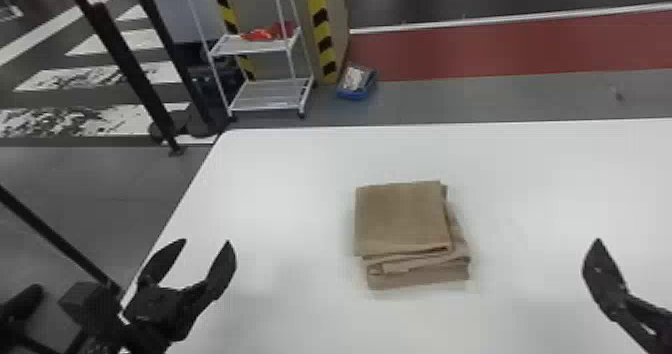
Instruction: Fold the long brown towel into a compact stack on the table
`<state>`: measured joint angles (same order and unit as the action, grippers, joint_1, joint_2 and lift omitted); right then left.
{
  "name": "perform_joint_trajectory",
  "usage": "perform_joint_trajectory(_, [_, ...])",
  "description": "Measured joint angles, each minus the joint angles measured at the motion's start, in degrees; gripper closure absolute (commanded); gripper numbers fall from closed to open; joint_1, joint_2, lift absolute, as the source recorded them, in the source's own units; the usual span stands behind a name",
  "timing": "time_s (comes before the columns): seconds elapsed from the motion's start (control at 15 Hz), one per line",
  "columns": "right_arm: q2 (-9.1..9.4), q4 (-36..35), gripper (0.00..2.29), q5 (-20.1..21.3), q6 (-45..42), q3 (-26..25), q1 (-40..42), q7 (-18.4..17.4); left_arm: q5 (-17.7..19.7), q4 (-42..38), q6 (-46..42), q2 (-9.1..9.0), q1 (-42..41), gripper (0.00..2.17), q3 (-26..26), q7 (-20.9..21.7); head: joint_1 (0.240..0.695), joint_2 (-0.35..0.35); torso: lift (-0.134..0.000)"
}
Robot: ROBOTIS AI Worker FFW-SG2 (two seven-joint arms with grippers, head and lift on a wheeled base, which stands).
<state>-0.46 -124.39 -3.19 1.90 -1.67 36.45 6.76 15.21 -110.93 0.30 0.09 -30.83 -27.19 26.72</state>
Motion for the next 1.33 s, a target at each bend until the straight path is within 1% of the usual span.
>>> perform_joint_trajectory(0.53, [-0.07,-0.8,0.09,0.1,0.5,0.6,0.4,0.0,1.2,-1.5,-1.6,0.0,-2.1,0.12,-0.1,-0.3,0.695,0.26,-0.124])
perform_joint_trajectory(1.33, [-0.05,-1.2,0.09,0.6,1.5,0.8,0.7,-0.1,1.2,-2.2,-1.6,0.0,-2.6,0.12,0.2,-0.1,0.695,0.257,-0.124])
